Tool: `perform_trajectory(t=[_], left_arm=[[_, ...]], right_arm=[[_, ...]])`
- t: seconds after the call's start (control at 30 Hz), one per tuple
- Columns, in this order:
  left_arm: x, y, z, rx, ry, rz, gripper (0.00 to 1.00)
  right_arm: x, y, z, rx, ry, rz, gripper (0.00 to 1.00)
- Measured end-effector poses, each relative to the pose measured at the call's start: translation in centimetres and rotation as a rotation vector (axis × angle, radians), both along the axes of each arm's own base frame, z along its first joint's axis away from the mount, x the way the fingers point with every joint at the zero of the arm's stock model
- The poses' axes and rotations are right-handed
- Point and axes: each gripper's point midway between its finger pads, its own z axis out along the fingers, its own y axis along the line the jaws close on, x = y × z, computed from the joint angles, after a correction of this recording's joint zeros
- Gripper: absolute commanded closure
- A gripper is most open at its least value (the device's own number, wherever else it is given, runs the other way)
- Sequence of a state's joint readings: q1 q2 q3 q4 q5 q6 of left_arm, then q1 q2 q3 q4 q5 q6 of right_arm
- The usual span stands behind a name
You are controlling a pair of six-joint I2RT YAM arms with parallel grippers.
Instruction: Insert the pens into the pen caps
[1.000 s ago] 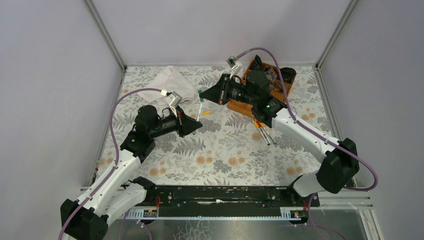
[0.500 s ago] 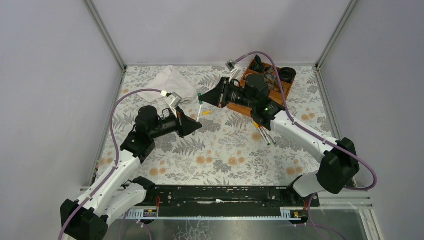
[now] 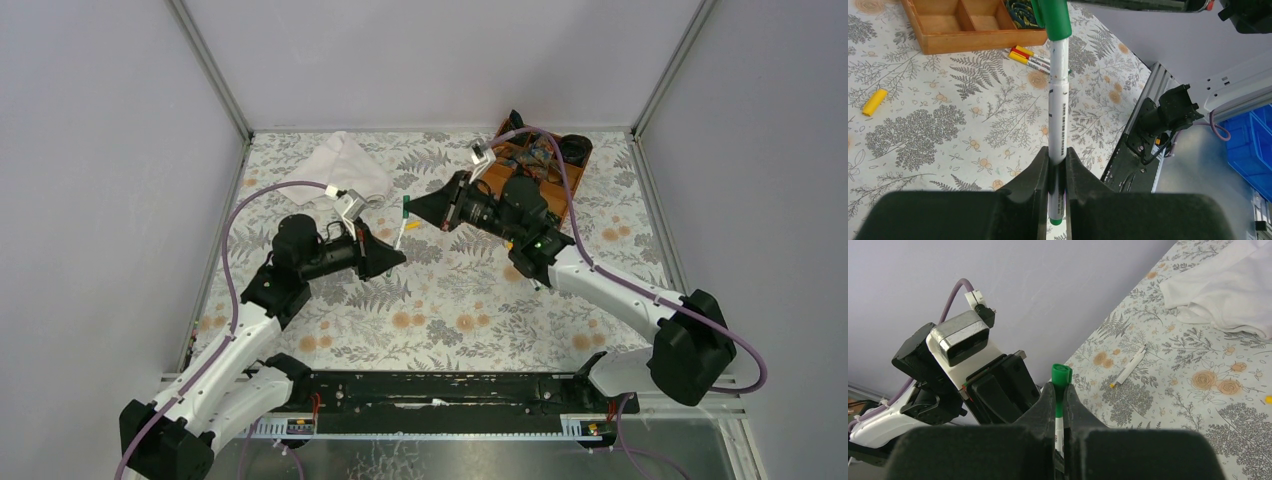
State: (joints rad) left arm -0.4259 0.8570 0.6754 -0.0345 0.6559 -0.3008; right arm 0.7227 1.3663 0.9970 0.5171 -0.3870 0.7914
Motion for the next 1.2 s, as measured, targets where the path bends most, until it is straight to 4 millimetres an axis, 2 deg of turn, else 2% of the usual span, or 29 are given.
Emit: perform_trajectory(t=[0.2, 0.43, 0.5, 0.6, 0.67, 0.77, 0.9, 1.03, 1.2], left_arm=[[0.0, 0.1, -0.1, 0.002, 0.004, 0.006, 1.00], [-0.2, 0.2, -0.4, 0.011, 0.020, 0.009, 1.00], [-0.3, 0.3, -0.7, 0.015, 0.029, 0.007, 1.00], [-0.7, 0.2, -1.2, 0.022, 0.049, -0.008, 1.00], [-0.4, 0.2, -0.9, 0.017, 0.033, 0.002, 1.00], [0.0, 0.3, -0.1, 0.001, -0.003, 0.015, 1.00], [0.1, 0.2, 0.3, -0.007, -0.021, 0.015, 1.00], [0.1, 0.2, 0.5, -0.011, -0.031, 0.015, 1.00], [0.0, 0.3, 0.7, -0.014, -0.037, 0.015, 1.00]], right_arm=[[-1.4, 0.3, -1.4, 0.007, 0.008, 0.003, 1.00], [-1.7, 0.6, -1.8, 0.014, -0.005, -0.023, 0.99], [-1.9, 0.3, -2.2, 0.014, -0.004, -0.030, 0.87], [-2.3, -0.2, -2.9, 0.007, 0.003, -0.041, 0.59], [-3.6, -0.4, -4.4, -0.044, 0.023, -0.010, 0.44], [-5.3, -0.5, -6.8, -0.138, 0.059, 0.035, 0.30], [-5.7, -1.5, -8.0, -0.218, 0.069, 0.046, 0.23], [-4.2, -2.4, -6.1, -0.211, 0.052, 0.029, 0.23], [-2.1, -2.4, -1.1, -0.141, -0.019, 0.014, 0.23]])
